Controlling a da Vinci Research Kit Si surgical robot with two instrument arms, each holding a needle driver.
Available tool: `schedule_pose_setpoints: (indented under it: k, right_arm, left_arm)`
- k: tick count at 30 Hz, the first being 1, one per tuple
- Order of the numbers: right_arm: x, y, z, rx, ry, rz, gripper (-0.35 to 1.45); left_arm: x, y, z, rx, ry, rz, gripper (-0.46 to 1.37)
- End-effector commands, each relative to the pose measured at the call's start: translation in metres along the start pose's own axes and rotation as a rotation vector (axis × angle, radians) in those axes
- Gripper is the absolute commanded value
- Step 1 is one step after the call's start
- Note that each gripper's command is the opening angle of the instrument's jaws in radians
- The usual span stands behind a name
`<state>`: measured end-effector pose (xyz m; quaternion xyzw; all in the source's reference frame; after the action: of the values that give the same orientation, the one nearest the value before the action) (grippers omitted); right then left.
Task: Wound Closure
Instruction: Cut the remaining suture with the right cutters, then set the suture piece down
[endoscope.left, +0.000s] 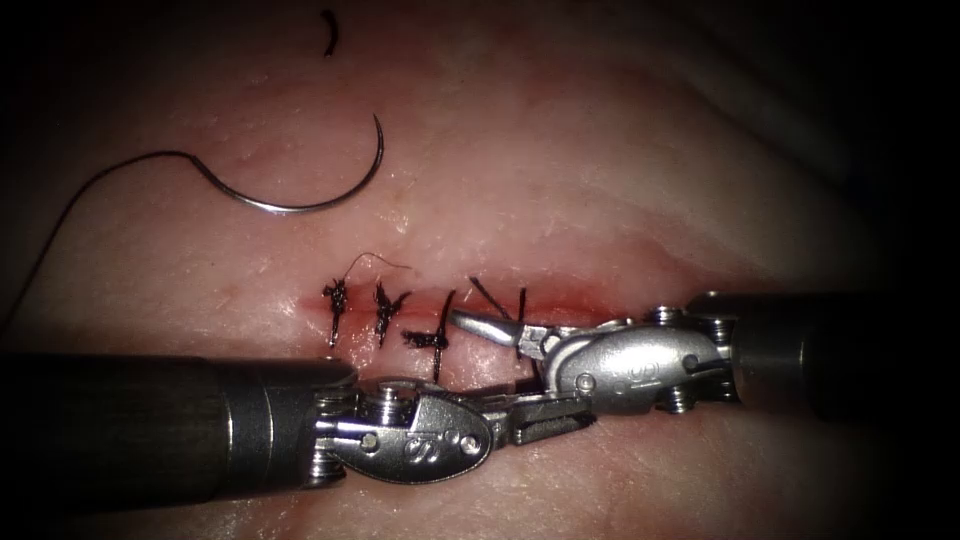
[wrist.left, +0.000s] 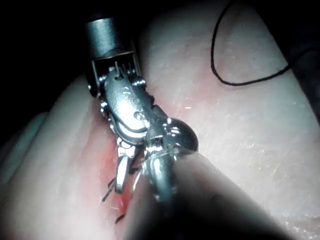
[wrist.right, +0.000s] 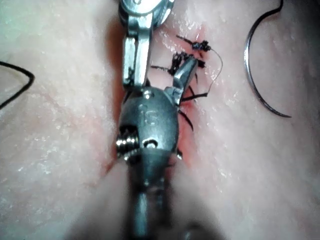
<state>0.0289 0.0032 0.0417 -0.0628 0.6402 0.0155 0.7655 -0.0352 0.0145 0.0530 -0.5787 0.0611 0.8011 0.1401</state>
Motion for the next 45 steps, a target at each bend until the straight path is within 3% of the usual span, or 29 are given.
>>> schedule_pose_setpoints:
  k: [1, 2, 4, 5, 26, 28, 29, 32, 34, 38, 45]
  right_arm:
    - [-0.0001, 0.0, 0.0, 0.007, 0.006, -0.002, 0.57]
    - [-0.0001, 0.0, 0.0, 0.011, 0.009, -0.002, 0.43]
    - [-0.0001, 0.0001, 0.0, 0.031, 0.031, -0.011, -0.18]
    - [-0.0002, 0.0001, 0.0, 0.043, 0.04, -0.013, -0.35]
    - [0.0002, -0.0001, -0.0006, 0.071, 0.021, -0.009, -0.35]
    - [0.0003, 0.0, -0.0008, 0.072, 0.021, 0.016, 0.18]
    - [0.0004, 0.0003, -0.0011, 0.051, 0.0, 0.024, 0.66]
    - [0.0006, 0.0007, -0.0016, 0.011, -0.033, 0.028, 1.01]
    - [0.0007, 0.0012, -0.0024, -0.009, -0.047, 0.035, 1.11]
    - [0.0006, 0.0024, -0.0046, -0.022, -0.056, 0.046, 1.1]
    - [0.0002, 0.0058, -0.0109, -0.088, -0.118, 0.068, 1.09]
  left_arm:
    - [0.0, 0.0, 0.0, -0.006, 0.0, 0.0, -0.35]
    - [0.0, 0.0, 0.0, -0.006, 0.0, 0.0, -0.35]
    - [0.0, 0.0001, 0.0, -0.006, 0.0, 0.0, -0.35]
    - [0.0001, 0.0001, 0.0, -0.006, 0.0, 0.0, -0.35]
    - [0.0002, 0.0004, -0.0003, -0.003, 0.005, 0.0, -0.35]
    - [0.0003, 0.0005, -0.0004, -0.004, 0.005, 0.0, -0.35]
    - [0.0003, 0.0007, -0.0005, -0.005, 0.005, 0.0, -0.35]
    - [0.0004, 0.0009, -0.0006, -0.005, 0.005, 0.0, -0.35]
    - [0.0006, 0.0011, -0.0006, -0.005, 0.005, 0.0, -0.35]
    - [0.0011, 0.0019, -0.0004, -0.007, 0.011, 0.0, -0.35]
    - [0.0022, 0.0039, 0.002, -0.021, 0.048, -0.026, -0.35]
